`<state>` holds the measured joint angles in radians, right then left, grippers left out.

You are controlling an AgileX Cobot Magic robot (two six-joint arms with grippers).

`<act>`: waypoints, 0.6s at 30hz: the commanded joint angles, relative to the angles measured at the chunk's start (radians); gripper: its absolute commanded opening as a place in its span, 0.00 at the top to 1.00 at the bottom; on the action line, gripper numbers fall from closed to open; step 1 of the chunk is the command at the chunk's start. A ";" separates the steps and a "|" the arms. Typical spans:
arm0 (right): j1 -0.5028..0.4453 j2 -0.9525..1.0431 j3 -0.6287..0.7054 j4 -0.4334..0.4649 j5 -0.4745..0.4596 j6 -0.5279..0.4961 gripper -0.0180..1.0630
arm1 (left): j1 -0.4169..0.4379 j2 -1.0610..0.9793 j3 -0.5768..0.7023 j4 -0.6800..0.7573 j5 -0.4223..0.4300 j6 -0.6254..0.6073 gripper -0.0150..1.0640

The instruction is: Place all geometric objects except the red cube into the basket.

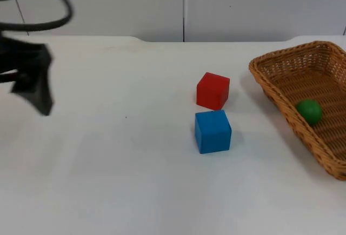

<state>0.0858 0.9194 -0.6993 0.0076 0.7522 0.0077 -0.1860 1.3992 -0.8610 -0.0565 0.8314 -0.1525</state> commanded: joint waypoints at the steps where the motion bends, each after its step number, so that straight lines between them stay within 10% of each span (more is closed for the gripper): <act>1: -0.006 -0.004 -0.007 0.006 -0.009 -0.002 0.01 | 0.051 -0.065 0.065 0.004 -0.019 -0.012 0.11; 18: -0.006 -0.004 -0.007 0.024 -0.004 -0.008 0.01 | 0.095 -0.393 0.291 -0.072 -0.007 0.137 0.11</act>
<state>0.0858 0.9194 -0.6993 0.0260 0.7522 0.0000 -0.0940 1.0265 -0.5752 -0.0911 0.8318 -0.0539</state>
